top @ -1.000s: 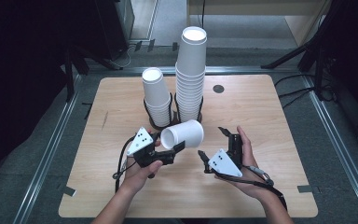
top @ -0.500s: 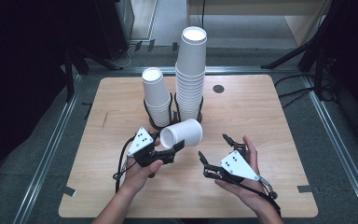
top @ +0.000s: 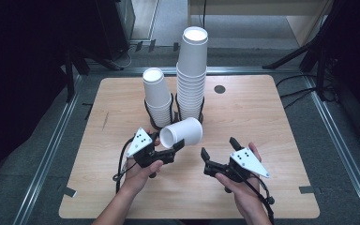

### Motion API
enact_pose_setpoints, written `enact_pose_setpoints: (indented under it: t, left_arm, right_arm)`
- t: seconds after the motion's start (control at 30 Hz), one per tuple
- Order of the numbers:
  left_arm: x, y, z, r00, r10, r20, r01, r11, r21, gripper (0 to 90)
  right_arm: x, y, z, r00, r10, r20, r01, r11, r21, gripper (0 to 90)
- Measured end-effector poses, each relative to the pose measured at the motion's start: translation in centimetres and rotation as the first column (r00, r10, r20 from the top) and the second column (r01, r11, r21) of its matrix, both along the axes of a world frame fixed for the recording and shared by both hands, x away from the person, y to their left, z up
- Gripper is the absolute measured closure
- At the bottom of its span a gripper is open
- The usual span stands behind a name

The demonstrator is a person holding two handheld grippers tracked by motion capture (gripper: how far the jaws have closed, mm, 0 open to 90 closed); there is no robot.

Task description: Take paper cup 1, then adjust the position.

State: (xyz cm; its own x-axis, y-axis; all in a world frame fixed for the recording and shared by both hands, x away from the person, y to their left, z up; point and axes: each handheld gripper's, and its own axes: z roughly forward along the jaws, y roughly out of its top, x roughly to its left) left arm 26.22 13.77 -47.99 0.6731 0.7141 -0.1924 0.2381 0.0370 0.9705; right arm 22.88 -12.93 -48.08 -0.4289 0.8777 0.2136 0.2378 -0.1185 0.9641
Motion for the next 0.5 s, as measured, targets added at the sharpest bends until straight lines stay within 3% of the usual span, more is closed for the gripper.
enact_pose_setpoints:
  t: [0.03, 0.07, 0.2, 0.33, 0.43, 0.5]
  left_arm:
    - [0.0, 0.0, 0.0, 1.0000, 0.000, 0.000, 0.000, 1.0000, 0.000, 24.3]
    - [0.0, 0.0, 0.0, 1.0000, 0.001, 0.002, -0.001, 1.0000, 0.003, 24.3]
    - [-0.1, -0.2, -0.1, 1.0000, 0.002, 0.007, -0.002, 1.0000, 0.004, 24.3]
    - [0.0, -0.1, -0.1, 0.9998, 0.016, 0.011, -0.016, 0.9999, -0.001, 24.2]
    - [0.0, 0.0, -0.2, 0.9998, 0.018, 0.007, -0.018, 0.9998, -0.006, 24.2]
    - [0.0, 0.0, -0.2, 0.9998, 0.019, 0.009, -0.019, 0.9998, -0.005, 24.2]
  right_arm:
    - [0.0, 0.0, 0.0, 1.0000, 0.000, 0.000, 0.000, 1.000, 0.000, 0.0]
    - [-0.3, 0.2, 0.2, 0.9988, -0.023, -0.043, 0.026, 0.998, 0.057, 0.0]
    - [-0.6, 0.7, 0.6, 0.9920, -0.048, -0.117, 0.067, 0.984, 0.167, 0.0]
    - [-0.8, 1.2, 0.9, 0.9875, -0.032, -0.154, 0.078, 0.950, 0.303, 0.0]
    - [-0.9, 1.7, 1.0, 0.9852, -0.017, -0.170, 0.080, 0.925, 0.371, 0.0]
    - [-1.0, 1.9, 0.9, 0.9801, -0.005, -0.199, 0.092, 0.897, 0.432, 0.0]
